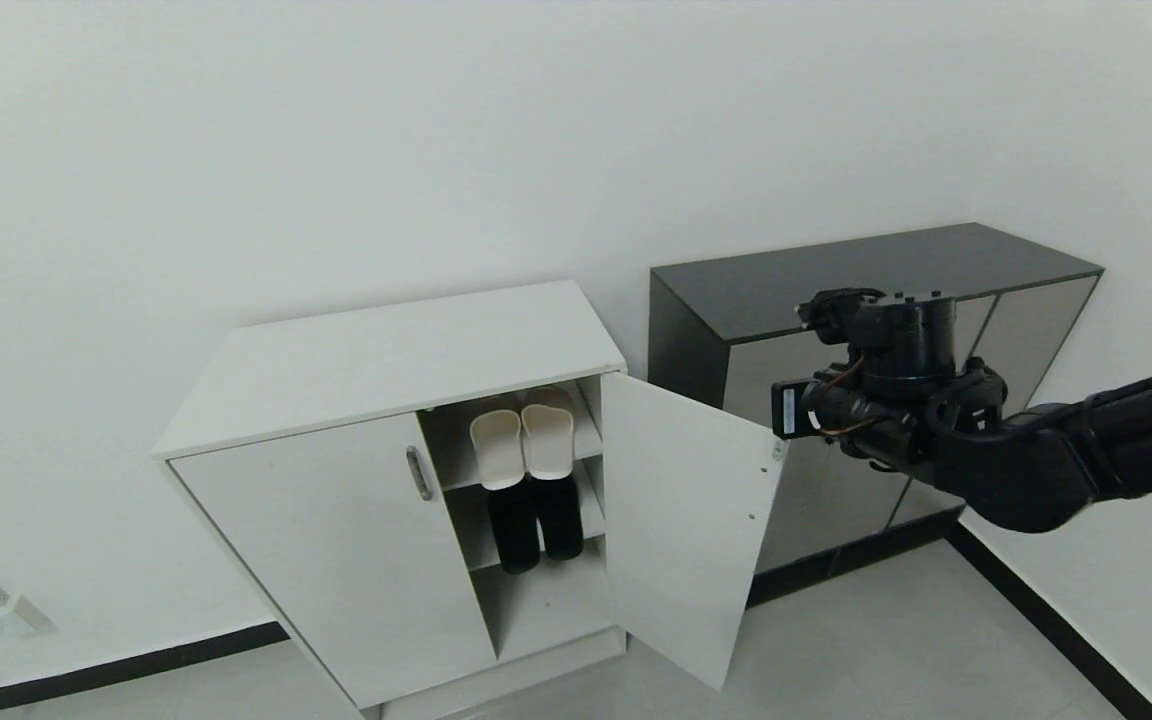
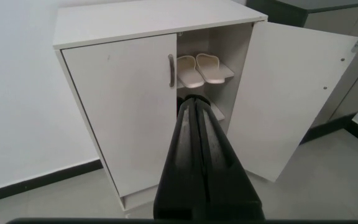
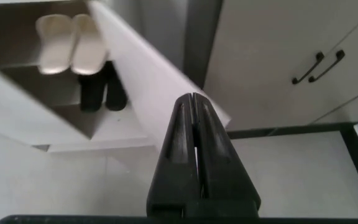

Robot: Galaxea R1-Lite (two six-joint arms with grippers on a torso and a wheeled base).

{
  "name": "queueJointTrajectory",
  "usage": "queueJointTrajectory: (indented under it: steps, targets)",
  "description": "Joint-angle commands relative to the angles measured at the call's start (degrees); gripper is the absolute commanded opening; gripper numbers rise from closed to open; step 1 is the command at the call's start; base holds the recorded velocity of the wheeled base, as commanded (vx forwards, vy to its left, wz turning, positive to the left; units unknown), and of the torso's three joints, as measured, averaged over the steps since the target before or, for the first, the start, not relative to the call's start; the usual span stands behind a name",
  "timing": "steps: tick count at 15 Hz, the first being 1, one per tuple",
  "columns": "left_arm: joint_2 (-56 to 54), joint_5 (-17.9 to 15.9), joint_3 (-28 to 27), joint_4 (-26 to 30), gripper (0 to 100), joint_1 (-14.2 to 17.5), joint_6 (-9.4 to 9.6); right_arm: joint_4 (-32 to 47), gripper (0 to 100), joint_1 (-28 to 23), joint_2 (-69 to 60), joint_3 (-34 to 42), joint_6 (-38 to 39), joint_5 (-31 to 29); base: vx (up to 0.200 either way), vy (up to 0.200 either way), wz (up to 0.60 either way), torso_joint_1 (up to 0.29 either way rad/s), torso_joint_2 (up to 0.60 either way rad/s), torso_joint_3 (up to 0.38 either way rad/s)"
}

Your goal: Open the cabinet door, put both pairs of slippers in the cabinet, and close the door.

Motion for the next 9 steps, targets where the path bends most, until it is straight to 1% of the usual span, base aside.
queueJointTrajectory:
  steps: [1,6,9]
  targets:
    - [0.0,0.0,0.0,0.0,0,0.0,-0.01,0.3,0,-2.8,7.1,-4.9,0.1,0.6,0.0,0.0,0.0,0.0,0.0,0.0]
    - [0.0,0.0,0.0,0.0,0,0.0,-0.01,0.1,0,-4.5,12.6,-8.4,0.9,1.9,0.0,0.0,0.0,0.0,0.0,0.0]
    - [0.0,0.0,-0.1,0.0,0,0.0,-0.01,0.0,0,-4.5,13.4,-8.5,1.1,2.4,0.0,0.0,0.0,0.0,0.0,0.0]
